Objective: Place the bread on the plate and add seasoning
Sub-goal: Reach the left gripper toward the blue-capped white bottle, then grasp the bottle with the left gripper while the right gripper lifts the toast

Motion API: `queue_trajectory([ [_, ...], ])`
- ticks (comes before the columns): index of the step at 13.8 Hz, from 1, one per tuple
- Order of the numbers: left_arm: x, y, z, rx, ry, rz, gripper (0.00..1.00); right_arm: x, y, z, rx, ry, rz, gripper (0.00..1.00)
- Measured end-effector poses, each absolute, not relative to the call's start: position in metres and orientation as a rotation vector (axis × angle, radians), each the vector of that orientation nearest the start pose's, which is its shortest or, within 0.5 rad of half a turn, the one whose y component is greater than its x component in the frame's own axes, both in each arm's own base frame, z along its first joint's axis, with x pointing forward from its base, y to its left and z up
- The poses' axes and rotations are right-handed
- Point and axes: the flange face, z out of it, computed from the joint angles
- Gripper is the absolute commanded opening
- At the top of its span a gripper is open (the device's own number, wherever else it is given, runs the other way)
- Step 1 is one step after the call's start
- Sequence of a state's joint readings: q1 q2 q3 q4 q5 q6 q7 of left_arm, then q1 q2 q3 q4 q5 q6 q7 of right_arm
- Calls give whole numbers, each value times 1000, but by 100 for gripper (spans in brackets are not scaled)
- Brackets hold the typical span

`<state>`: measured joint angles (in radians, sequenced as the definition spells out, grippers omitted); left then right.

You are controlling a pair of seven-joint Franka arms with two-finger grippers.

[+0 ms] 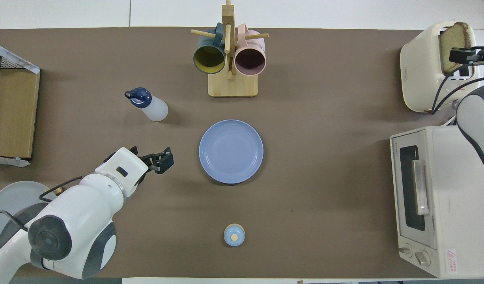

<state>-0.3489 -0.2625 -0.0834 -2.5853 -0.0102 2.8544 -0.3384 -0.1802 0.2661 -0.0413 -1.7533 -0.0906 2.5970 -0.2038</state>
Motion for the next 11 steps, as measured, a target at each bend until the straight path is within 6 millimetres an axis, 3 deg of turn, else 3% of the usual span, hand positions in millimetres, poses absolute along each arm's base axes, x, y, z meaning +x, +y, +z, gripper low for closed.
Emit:
queue_trajectory([
  [2,427,-197,392,-3221,141,-847,100,665,-141,481,-3214,-100,-910,78],
  [3,430,-198,386,-3222,140,-861,100,667,-139,480,-3213,-106,-912,65],
  [6,435,-199,370,-3225,139,-877,100,673,-138,477,-3218,-143,-914,0],
  [9,438,-197,362,-3209,174,-871,100,676,-138,479,-3248,-278,-888,0],
  [11,448,-196,357,-3196,190,-875,100,679,-137,491,-3272,-302,-815,0],
])
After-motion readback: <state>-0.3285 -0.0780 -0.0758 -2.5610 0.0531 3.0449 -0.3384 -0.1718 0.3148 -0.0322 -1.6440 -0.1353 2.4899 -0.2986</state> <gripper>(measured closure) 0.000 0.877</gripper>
